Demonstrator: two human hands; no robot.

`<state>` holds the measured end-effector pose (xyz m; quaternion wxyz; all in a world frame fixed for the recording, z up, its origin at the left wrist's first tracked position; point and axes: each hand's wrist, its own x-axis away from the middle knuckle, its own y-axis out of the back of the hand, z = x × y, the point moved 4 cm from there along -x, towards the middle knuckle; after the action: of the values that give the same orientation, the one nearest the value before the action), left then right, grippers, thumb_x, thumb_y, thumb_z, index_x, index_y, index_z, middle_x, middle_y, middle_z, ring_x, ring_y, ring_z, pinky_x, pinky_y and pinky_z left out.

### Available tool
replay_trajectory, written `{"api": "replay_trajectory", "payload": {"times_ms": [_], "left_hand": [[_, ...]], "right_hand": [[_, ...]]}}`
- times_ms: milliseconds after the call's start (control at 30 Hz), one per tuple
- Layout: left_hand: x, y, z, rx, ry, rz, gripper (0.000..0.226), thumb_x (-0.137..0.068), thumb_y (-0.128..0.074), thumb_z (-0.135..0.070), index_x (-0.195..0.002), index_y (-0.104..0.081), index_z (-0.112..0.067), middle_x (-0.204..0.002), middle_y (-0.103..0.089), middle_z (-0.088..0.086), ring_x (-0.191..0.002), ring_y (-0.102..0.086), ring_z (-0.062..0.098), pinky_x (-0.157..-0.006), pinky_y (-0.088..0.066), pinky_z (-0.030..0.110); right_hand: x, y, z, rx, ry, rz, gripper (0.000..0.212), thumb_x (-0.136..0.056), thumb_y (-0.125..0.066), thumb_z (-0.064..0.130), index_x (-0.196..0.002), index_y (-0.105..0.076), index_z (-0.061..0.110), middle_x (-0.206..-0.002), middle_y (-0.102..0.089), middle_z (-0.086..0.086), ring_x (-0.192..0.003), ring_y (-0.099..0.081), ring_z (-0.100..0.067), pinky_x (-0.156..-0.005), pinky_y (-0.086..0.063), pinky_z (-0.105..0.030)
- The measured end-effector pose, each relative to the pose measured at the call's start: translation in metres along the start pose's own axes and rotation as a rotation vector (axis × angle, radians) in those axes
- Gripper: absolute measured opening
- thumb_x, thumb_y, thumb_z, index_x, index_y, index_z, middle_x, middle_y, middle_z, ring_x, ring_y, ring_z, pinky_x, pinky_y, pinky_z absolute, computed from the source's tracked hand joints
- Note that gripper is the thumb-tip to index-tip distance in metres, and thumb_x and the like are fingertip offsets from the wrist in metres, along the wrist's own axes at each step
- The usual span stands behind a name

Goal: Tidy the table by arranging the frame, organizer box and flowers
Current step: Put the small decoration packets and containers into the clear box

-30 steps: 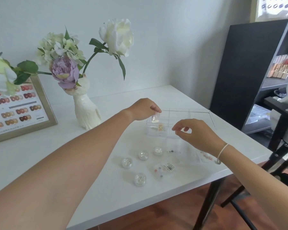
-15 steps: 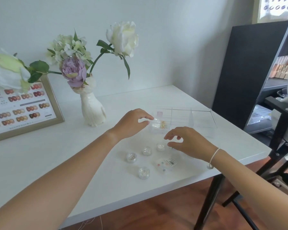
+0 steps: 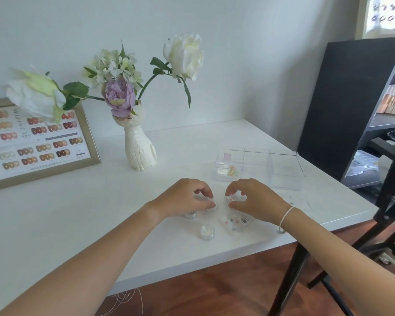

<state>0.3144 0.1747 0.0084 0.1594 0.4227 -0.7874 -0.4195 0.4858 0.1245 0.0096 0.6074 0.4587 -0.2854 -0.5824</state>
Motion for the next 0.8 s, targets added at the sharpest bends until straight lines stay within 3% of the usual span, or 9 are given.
{"api": "replay_trajectory", "payload": {"times_ms": [133,300,467,667,800], "left_hand": [[0.002,-0.001,-0.002,0.019,-0.025,0.022,0.019,-0.07,-0.071,-0.046,-0.083,-0.064,-0.036,-0.092,-0.067,-0.014,-0.089,-0.053,0.0,-0.07,-0.038,0.007],[0.004,-0.002,-0.002,-0.003,-0.048,0.039,0.017,-0.068,-0.072,-0.047,-0.076,-0.058,-0.047,-0.091,-0.065,-0.017,-0.086,-0.053,-0.005,-0.07,-0.036,0.002],[-0.004,-0.002,0.0,-0.012,-0.043,0.05,0.013,-0.07,-0.071,-0.043,-0.079,-0.062,-0.042,-0.087,-0.063,-0.019,-0.085,-0.052,-0.006,-0.067,-0.036,0.006],[-0.021,0.005,-0.017,0.034,-0.118,0.011,0.013,-0.072,-0.071,-0.038,-0.082,-0.065,-0.036,-0.087,-0.065,-0.017,-0.082,-0.055,-0.001,-0.068,-0.035,0.001],[-0.041,0.014,-0.041,0.064,-0.196,-0.034,0.01,-0.073,-0.072,-0.032,-0.08,-0.065,-0.033,-0.085,-0.064,-0.017,-0.074,-0.051,-0.008,-0.067,-0.035,0.0]], "right_hand": [[0.0,0.003,-0.003,-0.001,0.009,-0.008,0.018,-0.081,-0.063,0.031,-0.098,-0.061,0.027,-0.106,-0.063,0.01,-0.086,-0.045,-0.006,-0.074,-0.033,-0.018],[-0.002,0.02,-0.007,-0.063,0.017,-0.049,0.012,-0.079,-0.066,0.031,-0.09,-0.061,0.031,-0.098,-0.062,0.013,-0.083,-0.049,-0.005,-0.067,-0.036,-0.015],[-0.007,0.054,-0.019,-0.106,0.007,-0.158,0.011,-0.078,-0.067,0.029,-0.085,-0.059,0.033,-0.093,-0.063,0.014,-0.075,-0.049,0.002,-0.063,-0.035,-0.009],[-0.024,0.086,-0.05,-0.099,-0.096,-0.224,0.007,-0.08,-0.066,0.027,-0.083,-0.06,0.029,-0.085,-0.057,0.018,-0.078,-0.05,-0.01,-0.062,-0.036,-0.014],[-0.04,0.092,-0.069,-0.057,-0.145,-0.199,0.01,-0.08,-0.065,0.024,-0.089,-0.063,0.021,-0.094,-0.06,0.008,-0.072,-0.048,0.0,-0.063,-0.035,-0.02]]}}
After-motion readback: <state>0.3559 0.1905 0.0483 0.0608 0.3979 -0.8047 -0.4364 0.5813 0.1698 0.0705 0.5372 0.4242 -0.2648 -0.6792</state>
